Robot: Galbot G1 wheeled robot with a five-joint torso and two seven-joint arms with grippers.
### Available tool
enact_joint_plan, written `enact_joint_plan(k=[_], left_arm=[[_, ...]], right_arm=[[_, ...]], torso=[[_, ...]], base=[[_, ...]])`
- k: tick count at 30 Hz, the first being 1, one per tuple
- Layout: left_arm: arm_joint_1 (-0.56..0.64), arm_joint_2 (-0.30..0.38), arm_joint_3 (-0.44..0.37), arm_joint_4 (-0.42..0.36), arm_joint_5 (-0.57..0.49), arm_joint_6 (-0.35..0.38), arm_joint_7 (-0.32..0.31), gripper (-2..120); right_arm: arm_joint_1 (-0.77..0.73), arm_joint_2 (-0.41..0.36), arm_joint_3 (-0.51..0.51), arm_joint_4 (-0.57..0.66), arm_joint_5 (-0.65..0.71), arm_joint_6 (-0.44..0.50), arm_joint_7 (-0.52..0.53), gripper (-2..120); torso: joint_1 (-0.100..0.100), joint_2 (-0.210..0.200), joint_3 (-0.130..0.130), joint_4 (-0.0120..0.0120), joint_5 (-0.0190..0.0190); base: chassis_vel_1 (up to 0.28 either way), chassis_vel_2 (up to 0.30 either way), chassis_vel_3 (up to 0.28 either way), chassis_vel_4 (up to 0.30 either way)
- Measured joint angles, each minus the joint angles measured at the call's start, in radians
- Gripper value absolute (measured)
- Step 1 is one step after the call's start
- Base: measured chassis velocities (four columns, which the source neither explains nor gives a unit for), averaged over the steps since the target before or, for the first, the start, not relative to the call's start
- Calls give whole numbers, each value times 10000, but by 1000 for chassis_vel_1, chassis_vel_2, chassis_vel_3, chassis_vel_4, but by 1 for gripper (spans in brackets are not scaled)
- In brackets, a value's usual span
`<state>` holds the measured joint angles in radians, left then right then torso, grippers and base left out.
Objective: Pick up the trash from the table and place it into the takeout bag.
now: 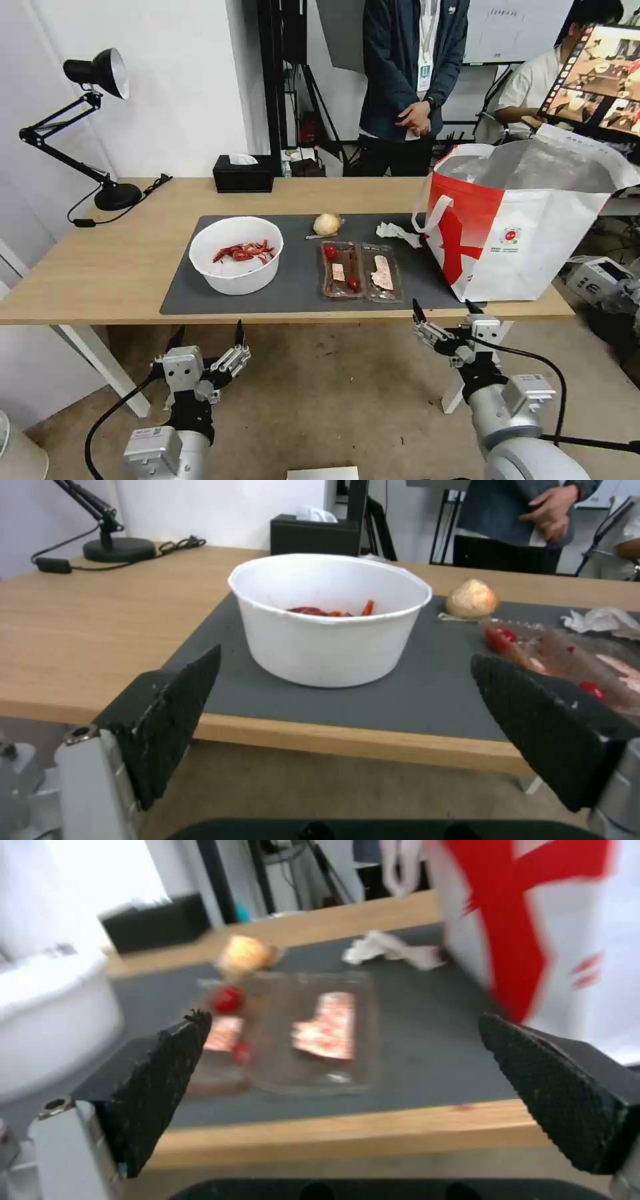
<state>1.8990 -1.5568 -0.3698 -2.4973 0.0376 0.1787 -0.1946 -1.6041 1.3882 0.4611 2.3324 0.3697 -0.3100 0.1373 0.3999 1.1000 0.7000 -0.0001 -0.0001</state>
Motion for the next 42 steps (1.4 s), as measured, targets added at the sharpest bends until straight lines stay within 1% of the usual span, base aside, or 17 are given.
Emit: enact_joint_plan(k=[1,4,5,7,8,10,11,13,14,17,18,20,27,29,32,35,42], left_arm=[[0,0,0,0,0,0,0,100],[-45,25,29,-38,8,7,8,100],[-45,25,29,-38,8,7,8,100],[-50,35,31,-41,18,110,21,100],[-50,35,31,-41,18,110,21,100],[-80,43,35,-41,24,237,46,100],[-80,43,35,-41,24,237,46,100],[-137,45,44,-41,27,314,63,100],[-137,45,44,-41,27,314,63,100],[-177,30,77,-41,28,350,70,100],[-177,30,77,-41,28,350,70,100],[-205,19,112,-41,34,370,78,100],[-234,15,122,-41,42,387,85,100],[-243,21,106,-41,43,391,87,100],[-251,37,106,-40,43,392,89,100],[-259,58,106,-39,43,392,91,100],[-272,93,65,-34,32,391,99,100]], right_arm=[[0,0,0,0,0,0,0,100],[700,119,-1057,-379,1633,71,943,100],[700,119,-1057,-379,1633,71,943,100],[1105,314,-1692,-597,2692,177,1671,100],[1105,314,-1692,-597,2692,177,1671,100],[1615,585,-2194,-746,4373,391,2765,100],[1615,585,-2194,-746,4373,391,2765,100],[2074,943,-2395,-851,6198,786,3658,100],[2074,943,-2395,-851,6198,786,3658,100],[2598,1301,-2272,-995,8382,1471,4435,100],[2598,1301,-2272,-995,8382,1471,4435,100],[2885,1429,-2149,-1156,9203,1891,4839,100],[3140,1571,-2018,-1335,9777,2573,5404,100],[3381,1747,-1810,-1475,10376,3196,6158,100],[3526,1828,-1710,-1629,10528,3456,6464,100],[3631,1834,-1700,-1722,10773,3567,6754,100],[3915,1833,-1709,-1915,11138,3600,7007,100]], torso=[[0,0,0,0,0],[1,0,1,2,-1],[1,0,1,2,-1],[1,0,0,3,0],[1,0,0,3,0],[0,0,0,2,-1],[0,0,0,2,-1],[1,0,1,2,0],[1,0,1,2,0],[1,0,1,1,0],[1,0,1,1,0],[1,-1,1,1,0],[1,0,1,1,0],[1,0,1,1,1],[1,-1,1,1,1],[1,0,0,1,1],[1,0,0,1,1]], base=[[0,0,0,0],[0,0,0,0],[0,0,0,0],[0,0,0,0],[0,0,0,0],[0,0,0,0],[0,0,0,0],[0,0,0,0],[0,0,0,0],[0,0,0,0],[0,0,0,0],[0,0,0,0],[0,0,0,0],[0,0,0,0],[0,0,0,0],[0,0,0,0],[0,0,0,0]])
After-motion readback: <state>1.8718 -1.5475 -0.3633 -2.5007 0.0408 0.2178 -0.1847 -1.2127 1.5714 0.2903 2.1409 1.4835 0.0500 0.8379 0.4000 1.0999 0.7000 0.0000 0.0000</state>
